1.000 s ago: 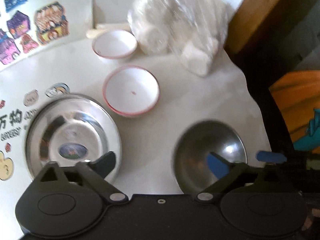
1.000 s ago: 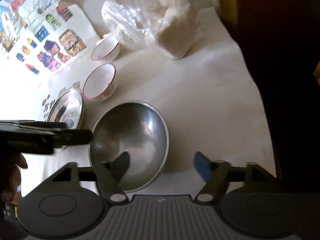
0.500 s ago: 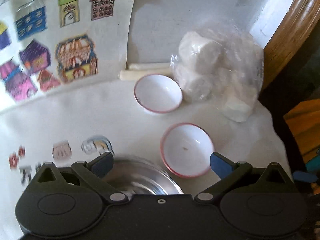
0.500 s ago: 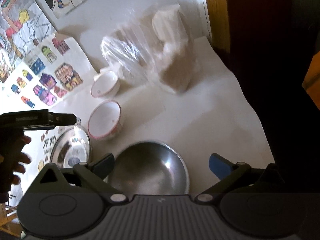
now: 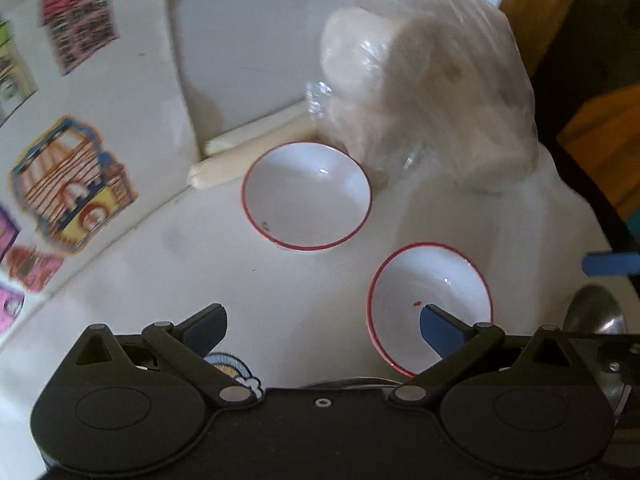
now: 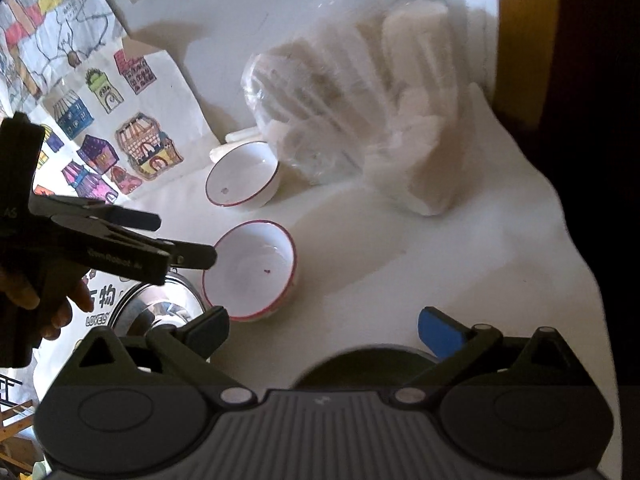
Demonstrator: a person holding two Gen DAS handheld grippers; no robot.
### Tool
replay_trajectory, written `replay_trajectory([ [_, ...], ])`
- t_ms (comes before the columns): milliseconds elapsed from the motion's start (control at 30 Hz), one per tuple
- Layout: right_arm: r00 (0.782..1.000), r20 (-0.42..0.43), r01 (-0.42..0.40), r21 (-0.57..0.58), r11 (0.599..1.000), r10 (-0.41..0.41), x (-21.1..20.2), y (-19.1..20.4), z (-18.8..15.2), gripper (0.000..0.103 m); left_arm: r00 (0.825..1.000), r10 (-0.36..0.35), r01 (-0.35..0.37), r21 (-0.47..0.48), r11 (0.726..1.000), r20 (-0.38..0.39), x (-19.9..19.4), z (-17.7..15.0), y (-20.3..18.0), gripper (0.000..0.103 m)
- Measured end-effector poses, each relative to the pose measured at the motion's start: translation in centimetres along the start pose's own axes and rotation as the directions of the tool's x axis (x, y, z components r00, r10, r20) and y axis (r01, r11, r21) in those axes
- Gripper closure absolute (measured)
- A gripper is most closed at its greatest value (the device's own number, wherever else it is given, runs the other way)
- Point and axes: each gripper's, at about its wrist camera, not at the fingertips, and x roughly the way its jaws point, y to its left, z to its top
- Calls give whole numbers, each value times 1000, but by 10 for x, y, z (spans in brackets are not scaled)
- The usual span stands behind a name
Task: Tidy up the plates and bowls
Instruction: 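Move both tools to the rim of the red-rimmed white bowl, then close both grippers on the red-rimmed white bowl rim and lift it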
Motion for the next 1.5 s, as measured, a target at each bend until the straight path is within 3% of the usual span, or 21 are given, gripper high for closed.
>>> replay_trajectory([
  [200,1000,-10,24,3,1000,-24,21,6,9,2,1000,-1,4,104,995,-29,14,5,-4,1],
  [367,999,-30,40,-7,999,-41,37,11,17,12,999,23,-15,165,986,-44,23,5,-11,1],
  [433,998,-44,38,-7,999,-39,42,11,18,20,998,19,-9,179,984,-55,25,6,-15,2],
  [533,998,-64,29,-5,1000,-29,47,14,17,30,997,0,13,186,983,-71,28,7,-20,9],
  [633,996,-83,16,3,1000,-16,52,16,16,43,995,-37,52,175,983,-89,30,9,-22,23],
  [767,995,-100,-6,14,1000,7,56,18,15,53,990,-94,107,132,985,-104,35,12,-23,44],
  [800,995,-101,-11,15,1000,12,56,19,15,59,989,-102,115,121,986,-108,36,12,-23,52],
  [933,994,-105,-25,12,1000,26,60,22,18,78,984,-131,142,87,986,-122,40,15,-21,68],
  [1067,993,-111,-33,26,999,35,63,23,21,84,981,-152,160,56,986,-122,43,14,-21,88],
  [1267,995,-98,-25,39,999,29,57,16,20,90,980,-158,160,2,987,-121,35,11,-17,94],
  [1500,999,-48,-20,76,997,24,33,-3,21,94,983,-172,170,-47,984,-61,19,24,-35,97],
])
